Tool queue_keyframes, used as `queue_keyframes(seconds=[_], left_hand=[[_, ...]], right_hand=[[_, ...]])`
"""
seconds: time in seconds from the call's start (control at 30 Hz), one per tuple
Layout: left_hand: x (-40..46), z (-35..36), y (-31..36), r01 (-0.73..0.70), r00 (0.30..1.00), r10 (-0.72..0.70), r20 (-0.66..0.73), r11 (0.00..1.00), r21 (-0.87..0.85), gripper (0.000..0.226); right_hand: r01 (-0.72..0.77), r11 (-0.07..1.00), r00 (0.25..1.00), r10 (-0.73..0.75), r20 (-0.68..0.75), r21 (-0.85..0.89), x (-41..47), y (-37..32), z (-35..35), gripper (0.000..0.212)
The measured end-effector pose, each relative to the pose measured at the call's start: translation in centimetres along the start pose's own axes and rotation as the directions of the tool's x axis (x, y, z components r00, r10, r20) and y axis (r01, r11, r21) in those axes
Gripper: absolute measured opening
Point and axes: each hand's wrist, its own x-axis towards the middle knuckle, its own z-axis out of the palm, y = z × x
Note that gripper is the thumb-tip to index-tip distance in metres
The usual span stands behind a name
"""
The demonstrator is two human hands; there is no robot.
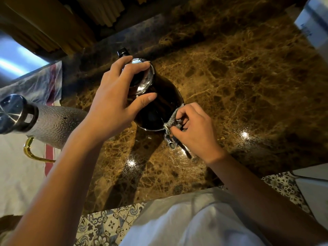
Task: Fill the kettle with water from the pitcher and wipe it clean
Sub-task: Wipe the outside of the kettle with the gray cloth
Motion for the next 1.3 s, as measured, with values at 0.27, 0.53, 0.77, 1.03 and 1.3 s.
queue_keyframes(seconds=[0.27, 0.53, 0.77, 1.03, 1.3], left_hand=[[0.1, 0.0, 0.0, -0.008, 1.0, 0.008, 0.009, 1.0, 0.013, 0.07], [0.1, 0.0, 0.0, 0.006, 1.0, -0.007, 0.014, 0.999, 0.052, 0.072], [0.2, 0.1, 0.0, 0.006, 1.0, -0.007, 0.019, 0.999, 0.045, 0.073], [0.2, 0.3, -0.2, -0.001, 1.0, 0.001, 0.013, 0.999, 0.033, 0.071], [0.3, 0.0, 0.0, -0.008, 1.0, 0.006, 0.023, 0.998, 0.06, 0.071]], right_hand=[[-0.106, 0.99, 0.991, 0.113, -0.075, 0.09, 3.3, 1.0, -1.7, 0.022], [-0.209, 0.928, 0.967, 0.242, -0.073, 0.309, 8.5, 0.8, -2.7, 0.02], [-0.381, 0.811, 0.923, 0.309, 0.228, 0.444, 10.6, 0.2, -1.9, 0.019], [-0.316, 0.887, 0.944, 0.257, 0.208, 0.336, 5.6, 1.2, -3.0, 0.025], [-0.196, 0.942, 0.979, 0.169, 0.118, 0.274, 1.6, -0.6, -3.2, 0.024]])
